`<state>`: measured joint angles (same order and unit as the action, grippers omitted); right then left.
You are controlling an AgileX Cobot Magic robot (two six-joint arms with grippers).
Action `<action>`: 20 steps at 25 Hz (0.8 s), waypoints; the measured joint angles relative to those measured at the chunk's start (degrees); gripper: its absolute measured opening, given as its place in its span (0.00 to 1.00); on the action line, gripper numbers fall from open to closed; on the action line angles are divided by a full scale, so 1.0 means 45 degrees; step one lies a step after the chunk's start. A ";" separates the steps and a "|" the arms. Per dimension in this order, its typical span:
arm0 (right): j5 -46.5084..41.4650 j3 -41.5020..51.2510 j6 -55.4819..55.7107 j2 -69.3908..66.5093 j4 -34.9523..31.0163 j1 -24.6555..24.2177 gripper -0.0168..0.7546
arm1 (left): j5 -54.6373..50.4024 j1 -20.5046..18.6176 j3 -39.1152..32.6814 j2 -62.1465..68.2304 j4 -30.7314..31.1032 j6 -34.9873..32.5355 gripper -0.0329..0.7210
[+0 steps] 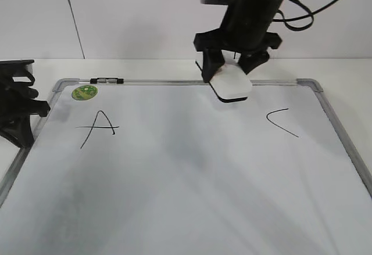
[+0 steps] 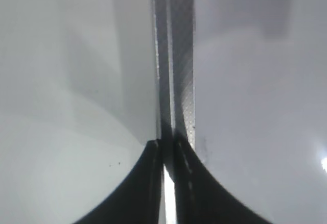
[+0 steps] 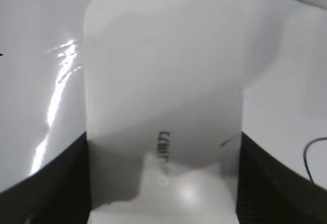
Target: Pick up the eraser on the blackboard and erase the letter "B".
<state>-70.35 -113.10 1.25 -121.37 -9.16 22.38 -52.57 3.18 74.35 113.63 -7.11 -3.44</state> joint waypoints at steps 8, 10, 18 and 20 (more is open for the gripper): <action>0.2116 0.5413 0.0173 0.3084 0.0022 -0.1589 0.73 | 0.0000 0.0000 0.0000 0.0000 0.0000 0.0000 0.09; 0.3068 0.7184 0.0422 0.4116 0.0022 -0.2090 0.73 | 0.0000 0.0000 0.0000 0.0000 0.0000 0.0000 0.09; 0.4365 1.1382 0.0422 0.5802 0.0071 -0.3840 0.73 | 0.0000 0.0000 0.0000 0.0000 0.0012 0.0000 0.09; 0.4520 1.1481 0.0284 0.5802 0.0126 -0.3911 0.73 | -0.0029 0.0000 0.0000 0.0000 0.0012 0.0000 0.09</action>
<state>-50.01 -61.43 2.53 -95.27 -8.59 4.78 -52.70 3.18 74.35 113.63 -7.06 -3.44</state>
